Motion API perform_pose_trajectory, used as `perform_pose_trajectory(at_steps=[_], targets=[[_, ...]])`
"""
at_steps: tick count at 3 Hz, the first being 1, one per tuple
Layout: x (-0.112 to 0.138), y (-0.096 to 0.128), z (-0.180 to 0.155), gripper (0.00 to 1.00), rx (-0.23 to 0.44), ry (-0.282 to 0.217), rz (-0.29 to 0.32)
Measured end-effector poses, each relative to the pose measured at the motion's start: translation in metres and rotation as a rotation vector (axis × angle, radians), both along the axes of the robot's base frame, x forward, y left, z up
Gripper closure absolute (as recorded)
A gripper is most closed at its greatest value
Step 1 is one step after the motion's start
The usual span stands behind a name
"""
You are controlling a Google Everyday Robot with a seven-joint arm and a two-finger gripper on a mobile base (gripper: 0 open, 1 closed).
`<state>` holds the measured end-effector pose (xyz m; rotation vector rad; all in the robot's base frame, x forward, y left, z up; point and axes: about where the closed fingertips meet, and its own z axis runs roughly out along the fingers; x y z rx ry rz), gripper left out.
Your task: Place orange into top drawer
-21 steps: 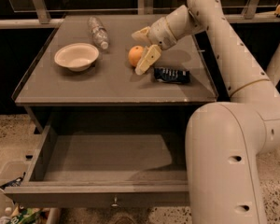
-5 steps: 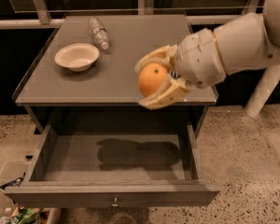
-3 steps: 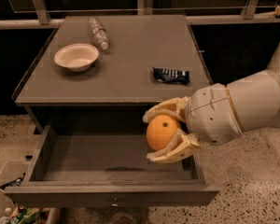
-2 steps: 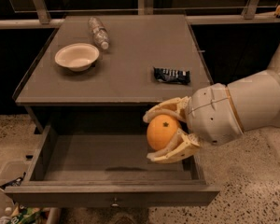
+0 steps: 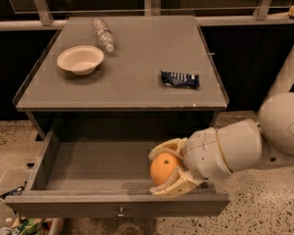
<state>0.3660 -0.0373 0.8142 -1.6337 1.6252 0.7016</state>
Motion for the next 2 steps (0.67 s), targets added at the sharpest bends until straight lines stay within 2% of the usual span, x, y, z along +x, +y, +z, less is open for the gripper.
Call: perform_pose_trajectory(at_steps=[1,2], targets=[[-0.0053,0.0092,-0.0554,1.00,0.004,0.077,-0.019],[-0.0064,0.0101,-0.0611,1.00,0.004,0.083,-0.024]])
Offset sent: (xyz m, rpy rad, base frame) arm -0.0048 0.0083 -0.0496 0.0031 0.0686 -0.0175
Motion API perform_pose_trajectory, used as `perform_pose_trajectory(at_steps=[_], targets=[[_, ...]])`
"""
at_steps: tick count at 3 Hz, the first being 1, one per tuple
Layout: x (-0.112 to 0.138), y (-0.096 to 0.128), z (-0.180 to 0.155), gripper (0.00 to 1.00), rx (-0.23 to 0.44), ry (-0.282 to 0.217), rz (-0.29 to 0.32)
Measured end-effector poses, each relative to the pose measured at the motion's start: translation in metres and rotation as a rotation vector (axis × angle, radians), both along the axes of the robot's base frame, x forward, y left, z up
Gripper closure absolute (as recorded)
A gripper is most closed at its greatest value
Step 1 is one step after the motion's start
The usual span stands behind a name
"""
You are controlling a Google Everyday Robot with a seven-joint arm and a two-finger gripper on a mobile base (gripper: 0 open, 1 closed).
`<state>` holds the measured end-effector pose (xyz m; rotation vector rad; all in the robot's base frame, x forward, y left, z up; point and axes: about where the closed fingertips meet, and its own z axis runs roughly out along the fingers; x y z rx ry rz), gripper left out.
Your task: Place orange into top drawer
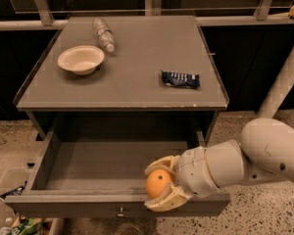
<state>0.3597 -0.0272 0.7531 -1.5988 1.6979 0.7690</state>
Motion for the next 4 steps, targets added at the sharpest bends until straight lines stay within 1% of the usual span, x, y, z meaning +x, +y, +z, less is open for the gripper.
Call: perform_pose_trajectory(at_steps=[1,2,3,4], targets=[[0.014,0.001,-0.009,1.00,-0.021,-0.011,-0.022],[0.047,0.007,-0.026,1.00,-0.064,-0.038,-0.062],[0.074,0.011,-0.045,1.00,-0.112,-0.075,-0.117],[0.091,0.011,-0.045,1.00,-0.116,-0.117,-0.162]])
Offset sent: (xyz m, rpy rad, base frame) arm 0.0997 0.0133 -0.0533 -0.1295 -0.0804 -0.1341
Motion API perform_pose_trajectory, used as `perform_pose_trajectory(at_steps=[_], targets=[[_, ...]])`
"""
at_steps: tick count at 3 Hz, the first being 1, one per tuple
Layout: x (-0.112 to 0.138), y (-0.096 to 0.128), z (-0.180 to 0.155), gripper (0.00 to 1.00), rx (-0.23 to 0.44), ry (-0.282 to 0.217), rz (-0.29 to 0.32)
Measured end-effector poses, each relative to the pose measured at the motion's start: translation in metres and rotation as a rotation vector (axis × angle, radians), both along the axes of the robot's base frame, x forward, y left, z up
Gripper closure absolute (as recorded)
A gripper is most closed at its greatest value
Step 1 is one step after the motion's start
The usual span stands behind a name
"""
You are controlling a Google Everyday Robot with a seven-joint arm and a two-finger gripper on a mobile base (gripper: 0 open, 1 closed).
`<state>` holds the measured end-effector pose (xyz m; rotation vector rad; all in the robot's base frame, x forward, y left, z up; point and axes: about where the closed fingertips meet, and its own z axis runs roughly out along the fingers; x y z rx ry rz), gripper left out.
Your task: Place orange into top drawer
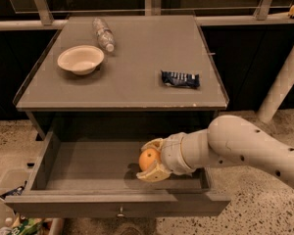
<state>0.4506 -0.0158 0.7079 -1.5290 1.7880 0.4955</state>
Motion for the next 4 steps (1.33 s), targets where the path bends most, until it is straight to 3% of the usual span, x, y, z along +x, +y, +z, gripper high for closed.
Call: perform_pose_trajectory(at_steps=[1,2,4], targets=[[-0.002,0.001,-0.001,1.00,-0.005,0.004,0.006],[-0.006,0.004,-0.037,1.00,-0.055,0.062,0.002],[-0.009,0.005,-0.089,1.00,-0.126,0.122,-0.013]])
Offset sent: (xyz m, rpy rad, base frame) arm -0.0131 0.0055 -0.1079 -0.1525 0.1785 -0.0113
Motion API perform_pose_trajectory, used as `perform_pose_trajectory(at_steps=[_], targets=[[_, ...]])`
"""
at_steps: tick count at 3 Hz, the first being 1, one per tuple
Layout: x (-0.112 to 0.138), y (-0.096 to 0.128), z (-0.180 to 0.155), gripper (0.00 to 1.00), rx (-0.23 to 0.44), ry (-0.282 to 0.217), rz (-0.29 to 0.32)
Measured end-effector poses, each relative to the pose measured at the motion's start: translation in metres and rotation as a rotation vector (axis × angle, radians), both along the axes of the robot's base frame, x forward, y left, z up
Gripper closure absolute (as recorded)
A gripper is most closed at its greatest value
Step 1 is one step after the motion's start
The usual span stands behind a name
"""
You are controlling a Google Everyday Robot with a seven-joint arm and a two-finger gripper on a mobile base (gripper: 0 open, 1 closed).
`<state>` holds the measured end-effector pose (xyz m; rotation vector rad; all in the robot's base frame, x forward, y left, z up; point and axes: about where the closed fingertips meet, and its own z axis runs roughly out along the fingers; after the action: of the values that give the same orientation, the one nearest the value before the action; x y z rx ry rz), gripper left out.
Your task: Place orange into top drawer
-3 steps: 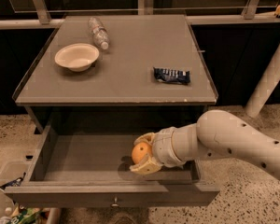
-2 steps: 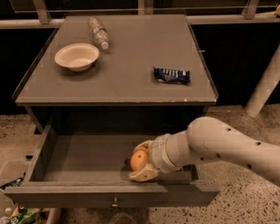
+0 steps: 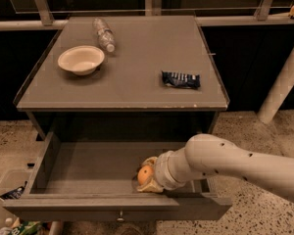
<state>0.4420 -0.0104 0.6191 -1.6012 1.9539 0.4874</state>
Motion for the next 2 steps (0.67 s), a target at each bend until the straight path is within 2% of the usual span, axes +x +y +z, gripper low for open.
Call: perform_pose_trajectory(at_steps=[1,2], targets=[[0.0000,0.0000,0.0000,1.00,0.000,0.000,0.000],[0.0000,0.0000,0.0000,0.82,0.000,0.000,0.000]])
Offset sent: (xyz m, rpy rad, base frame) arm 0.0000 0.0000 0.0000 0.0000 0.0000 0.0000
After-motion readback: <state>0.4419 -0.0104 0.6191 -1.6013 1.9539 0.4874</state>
